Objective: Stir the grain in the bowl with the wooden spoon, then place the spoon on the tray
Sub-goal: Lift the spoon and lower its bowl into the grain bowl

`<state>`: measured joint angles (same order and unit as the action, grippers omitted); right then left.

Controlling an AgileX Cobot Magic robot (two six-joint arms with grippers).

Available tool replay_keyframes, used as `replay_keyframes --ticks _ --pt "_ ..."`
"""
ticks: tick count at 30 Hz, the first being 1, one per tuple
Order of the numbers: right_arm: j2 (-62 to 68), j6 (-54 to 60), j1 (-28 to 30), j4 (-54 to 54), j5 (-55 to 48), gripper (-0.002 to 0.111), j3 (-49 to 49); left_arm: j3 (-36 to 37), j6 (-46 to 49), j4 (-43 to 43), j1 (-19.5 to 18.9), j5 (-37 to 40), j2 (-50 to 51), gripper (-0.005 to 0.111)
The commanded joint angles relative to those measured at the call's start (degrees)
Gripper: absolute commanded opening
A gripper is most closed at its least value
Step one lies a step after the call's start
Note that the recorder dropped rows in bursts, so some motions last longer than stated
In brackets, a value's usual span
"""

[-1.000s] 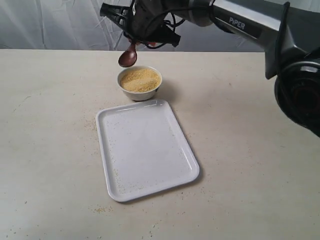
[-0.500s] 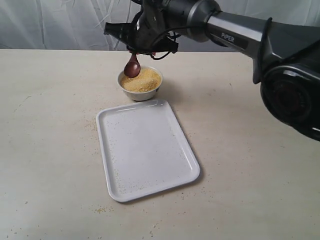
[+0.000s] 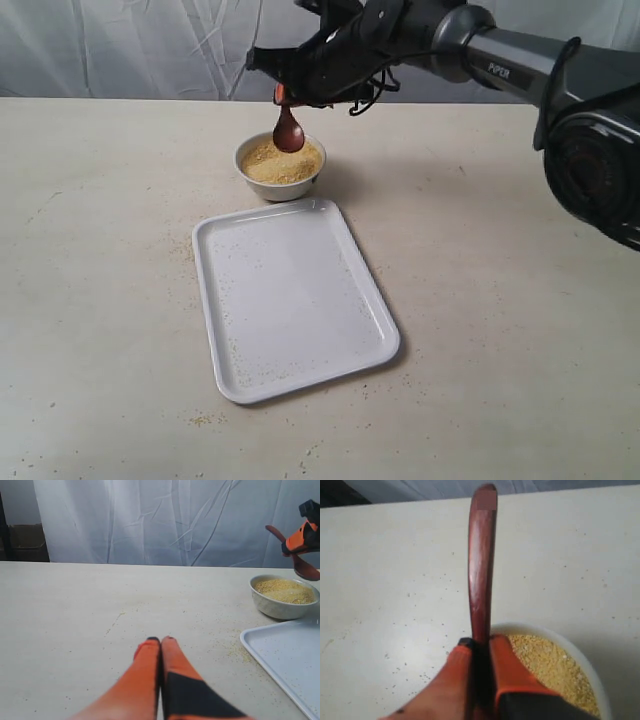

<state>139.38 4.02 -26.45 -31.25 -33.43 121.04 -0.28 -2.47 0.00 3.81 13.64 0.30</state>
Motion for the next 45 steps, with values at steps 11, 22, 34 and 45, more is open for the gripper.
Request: replay_keyframes --ticks 11,22,34,45 --pt "2.46 8.75 0.15 -3.79 3.79 -0.001 -0.21 0.28 0.02 0.31 -0.25 -0.34 -0.3 0.0" --pt "2.58 12.08 0.39 -2.64 4.28 -0.001 -0.21 0.28 0.02 0.31 -0.25 -0.34 -0.3 0.0" --pt "4.57 10.89 0.51 2.54 4.42 -0.001 -0.21 0.28 0.02 0.31 -0.25 -0.34 -0.3 0.0" --pt "5.16 9.92 0.51 2.54 1.98 -0.001 -0.21 0.28 0.02 0.31 -0.25 -0.34 -0.3 0.0"
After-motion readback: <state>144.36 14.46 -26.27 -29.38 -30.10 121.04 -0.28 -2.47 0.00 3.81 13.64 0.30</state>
